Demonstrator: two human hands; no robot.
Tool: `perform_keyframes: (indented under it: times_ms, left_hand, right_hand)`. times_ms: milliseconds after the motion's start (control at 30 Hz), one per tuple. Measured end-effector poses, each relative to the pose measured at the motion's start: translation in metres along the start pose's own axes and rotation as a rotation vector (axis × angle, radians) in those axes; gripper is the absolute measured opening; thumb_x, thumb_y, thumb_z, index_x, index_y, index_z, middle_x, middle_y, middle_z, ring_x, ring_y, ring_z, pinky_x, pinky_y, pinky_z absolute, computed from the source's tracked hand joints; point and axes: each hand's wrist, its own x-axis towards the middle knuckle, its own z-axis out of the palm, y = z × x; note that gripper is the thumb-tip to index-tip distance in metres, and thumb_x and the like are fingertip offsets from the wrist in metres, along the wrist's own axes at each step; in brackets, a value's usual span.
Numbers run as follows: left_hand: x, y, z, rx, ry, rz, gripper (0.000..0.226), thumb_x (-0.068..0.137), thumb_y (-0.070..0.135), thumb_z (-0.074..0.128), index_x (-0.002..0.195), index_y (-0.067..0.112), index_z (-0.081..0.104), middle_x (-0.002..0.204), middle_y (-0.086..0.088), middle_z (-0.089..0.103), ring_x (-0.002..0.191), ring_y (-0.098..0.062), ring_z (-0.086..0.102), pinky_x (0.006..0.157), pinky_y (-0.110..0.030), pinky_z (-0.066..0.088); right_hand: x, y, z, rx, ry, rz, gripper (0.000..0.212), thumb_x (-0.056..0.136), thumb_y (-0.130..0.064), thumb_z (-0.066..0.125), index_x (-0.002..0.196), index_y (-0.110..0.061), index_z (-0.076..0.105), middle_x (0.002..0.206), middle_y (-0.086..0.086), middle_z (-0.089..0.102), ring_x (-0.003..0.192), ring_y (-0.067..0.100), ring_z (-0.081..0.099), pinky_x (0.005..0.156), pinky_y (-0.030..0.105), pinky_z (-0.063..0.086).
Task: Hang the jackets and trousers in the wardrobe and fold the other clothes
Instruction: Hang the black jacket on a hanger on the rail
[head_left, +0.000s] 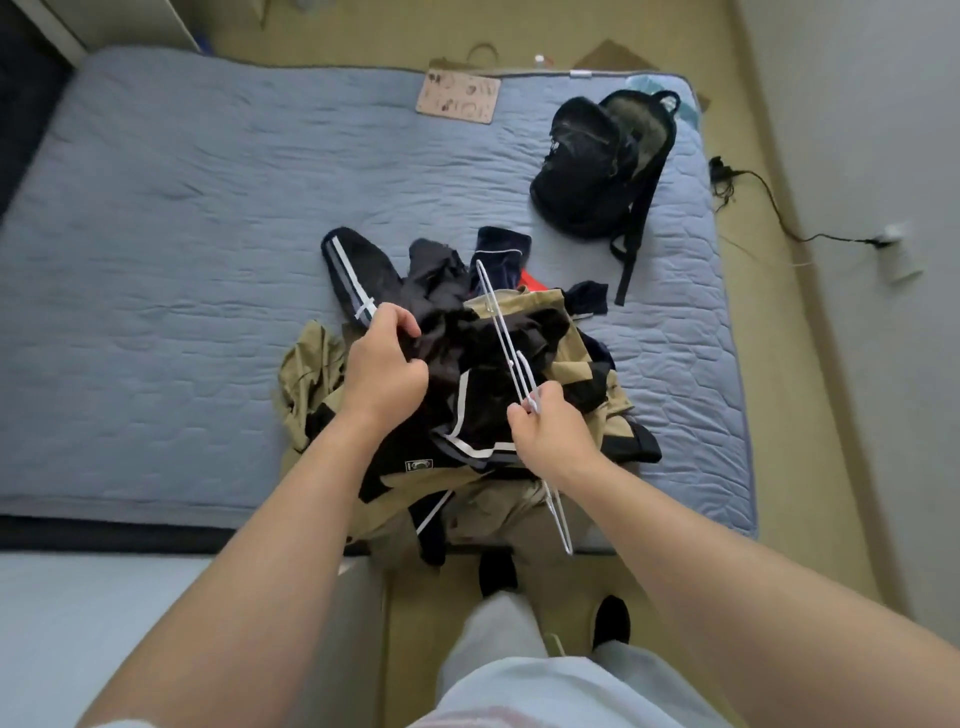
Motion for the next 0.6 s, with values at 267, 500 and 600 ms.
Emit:
perform_keyframes:
  times_ms: [267,500,600]
  left_hand:
    - [-0.062,0.081,-0.056,0.337,0.263,0.423,0.036,0.073,-0.012,0.057,0.096,0.016,0.059,0.073,0.001,0.062,0.063,-0.027,0.058,0.058,-0.036,0.046]
    - [-0.14,0.148,-0.089,0.556,0.553,0.438,0.037,0.085,0.004,0.071,0.108,0.023,0.048,0.085,-0.007,0.068,0.062,-0.035,0.064,0.055,-0.042,0.056]
    - [-0.182,0.175,-0.091,0.617,0.707,0.412,0.018,0.091,0.013,0.069,0.109,0.012,0.066,0.095,-0.009,0.067,0.067,-0.033,0.065,0.056,-0.043,0.057]
  right_hand:
    - [-0.028,-0.031,-0.025,-0.028,-0.052,-0.137,0.027,0.094,-0.012,0.059,0.103,-0.017,0.034,0.099,0.002,0.051,0.081,0.016,0.051,0.07,0.027,0.043]
    - [-0.068,-0.051,-0.065,-0.112,-0.16,-0.405,0.056,0.082,-0.01,0.079,0.114,-0.022,0.034,0.102,-0.002,0.052,0.082,0.01,0.055,0.039,0.007,0.033]
    - [-0.086,-0.044,-0.08,-0.14,-0.201,-0.521,0.061,0.077,-0.018,0.085,0.11,-0.026,0.033,0.103,-0.004,0.05,0.085,0.012,0.058,0.048,0.012,0.039]
